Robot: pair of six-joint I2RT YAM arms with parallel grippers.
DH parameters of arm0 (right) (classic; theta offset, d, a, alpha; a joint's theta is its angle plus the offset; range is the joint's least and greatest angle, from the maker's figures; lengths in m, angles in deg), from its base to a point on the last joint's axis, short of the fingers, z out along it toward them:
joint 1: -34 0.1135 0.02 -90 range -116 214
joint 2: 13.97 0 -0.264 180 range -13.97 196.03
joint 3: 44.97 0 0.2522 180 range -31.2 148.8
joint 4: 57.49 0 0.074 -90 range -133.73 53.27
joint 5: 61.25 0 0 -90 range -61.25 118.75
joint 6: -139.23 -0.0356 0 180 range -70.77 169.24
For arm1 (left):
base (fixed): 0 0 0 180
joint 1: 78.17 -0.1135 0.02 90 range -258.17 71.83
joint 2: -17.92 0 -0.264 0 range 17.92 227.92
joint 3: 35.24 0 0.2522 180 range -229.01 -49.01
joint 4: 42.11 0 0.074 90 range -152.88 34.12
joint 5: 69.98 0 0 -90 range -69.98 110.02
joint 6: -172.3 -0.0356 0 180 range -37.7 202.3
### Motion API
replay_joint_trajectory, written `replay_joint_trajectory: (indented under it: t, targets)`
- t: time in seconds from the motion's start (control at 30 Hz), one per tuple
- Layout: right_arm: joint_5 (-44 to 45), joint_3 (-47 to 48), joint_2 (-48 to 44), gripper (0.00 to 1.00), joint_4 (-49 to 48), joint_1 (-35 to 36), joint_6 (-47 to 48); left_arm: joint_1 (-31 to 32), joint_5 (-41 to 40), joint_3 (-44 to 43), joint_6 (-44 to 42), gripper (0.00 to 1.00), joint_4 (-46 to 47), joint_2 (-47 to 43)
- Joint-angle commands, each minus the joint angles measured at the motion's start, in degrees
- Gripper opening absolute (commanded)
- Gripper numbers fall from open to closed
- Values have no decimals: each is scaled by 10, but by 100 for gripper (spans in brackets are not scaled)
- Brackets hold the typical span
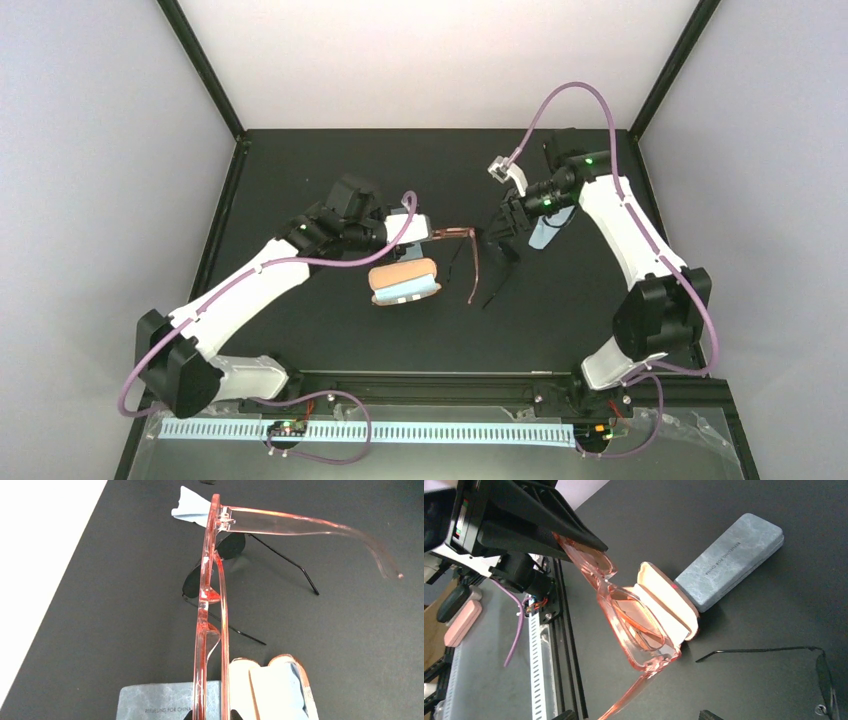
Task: Organize the sunglasses
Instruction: Fold the sunglasses.
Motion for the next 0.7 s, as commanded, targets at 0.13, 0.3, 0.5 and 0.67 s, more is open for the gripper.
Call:
replay_joint_trajectory:
  t: [0.13,0.3,0.5,0.67]
  targets:
    - [37,-44,-35,64,-63,-18,-36,-5,26,-75,127,11,14,54]
    - [20,-63,-46,56,-77,-56,-43,-5,43,-74,145,11,22,61]
    - [24,-86,-53,46,-91,-82,-46,-7,53,-73,159,12,29,65]
    - [62,-128,-80,41,-130,-81,-59,-7,71,-85,167,13,32,79]
